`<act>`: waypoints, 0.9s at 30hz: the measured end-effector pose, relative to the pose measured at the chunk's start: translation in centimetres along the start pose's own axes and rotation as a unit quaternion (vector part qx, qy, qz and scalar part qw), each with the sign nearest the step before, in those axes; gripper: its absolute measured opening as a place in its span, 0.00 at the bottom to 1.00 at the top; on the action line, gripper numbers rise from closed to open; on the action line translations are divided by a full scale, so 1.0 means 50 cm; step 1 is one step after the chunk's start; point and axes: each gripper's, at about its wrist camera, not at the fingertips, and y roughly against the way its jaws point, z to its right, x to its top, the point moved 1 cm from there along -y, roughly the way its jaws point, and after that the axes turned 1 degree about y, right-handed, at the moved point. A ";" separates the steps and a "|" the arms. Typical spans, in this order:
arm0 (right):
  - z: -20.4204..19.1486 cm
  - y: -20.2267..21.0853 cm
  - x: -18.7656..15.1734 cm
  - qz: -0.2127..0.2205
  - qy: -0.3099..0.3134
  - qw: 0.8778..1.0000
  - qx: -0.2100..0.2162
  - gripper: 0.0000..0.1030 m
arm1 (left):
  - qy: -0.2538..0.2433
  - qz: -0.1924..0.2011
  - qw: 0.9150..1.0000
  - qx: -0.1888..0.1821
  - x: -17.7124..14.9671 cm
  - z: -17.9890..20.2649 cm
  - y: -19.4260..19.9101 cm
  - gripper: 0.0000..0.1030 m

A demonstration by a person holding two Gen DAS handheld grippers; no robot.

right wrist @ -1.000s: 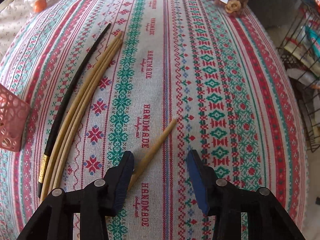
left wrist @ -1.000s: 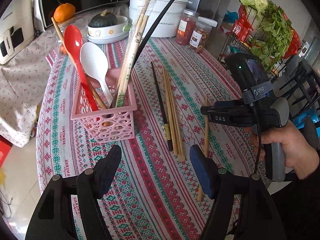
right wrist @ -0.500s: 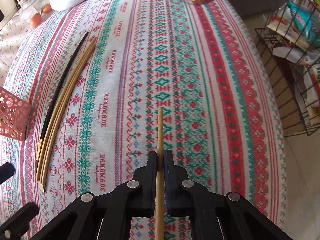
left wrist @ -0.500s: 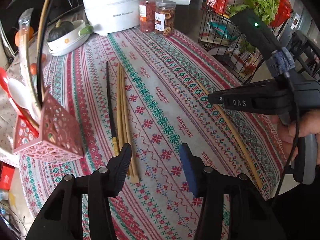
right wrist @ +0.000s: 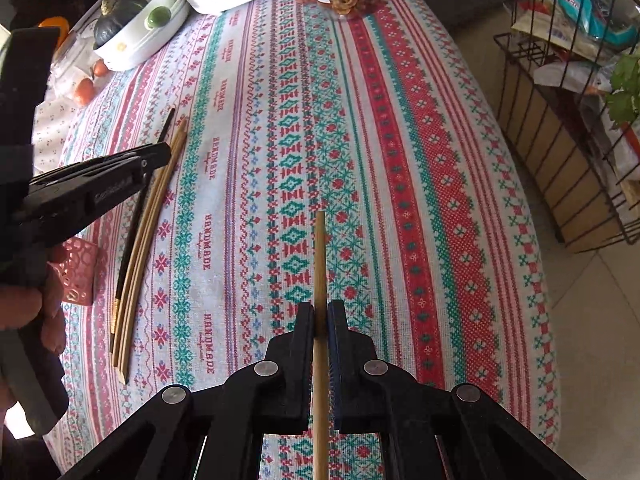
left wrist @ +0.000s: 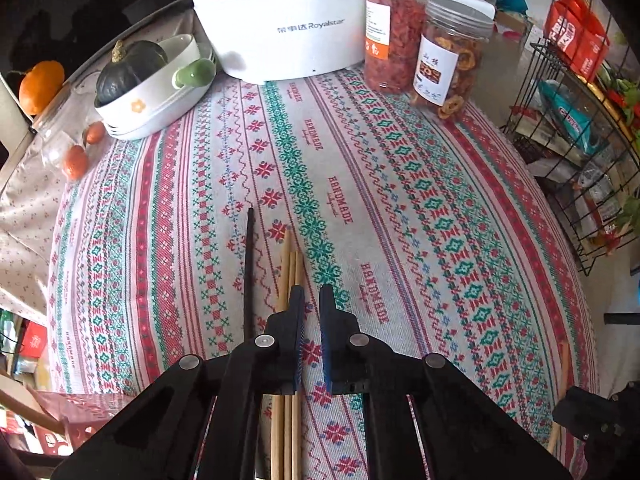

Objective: Organize utensils
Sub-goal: 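Lower the left tool onto the bamboo chopstick pair and close on them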

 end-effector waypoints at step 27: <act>0.024 -0.031 -0.005 -0.026 -0.012 1.000 0.008 0.05 | -0.001 -0.048 0.998 0.032 -0.008 -0.029 -0.057 0.09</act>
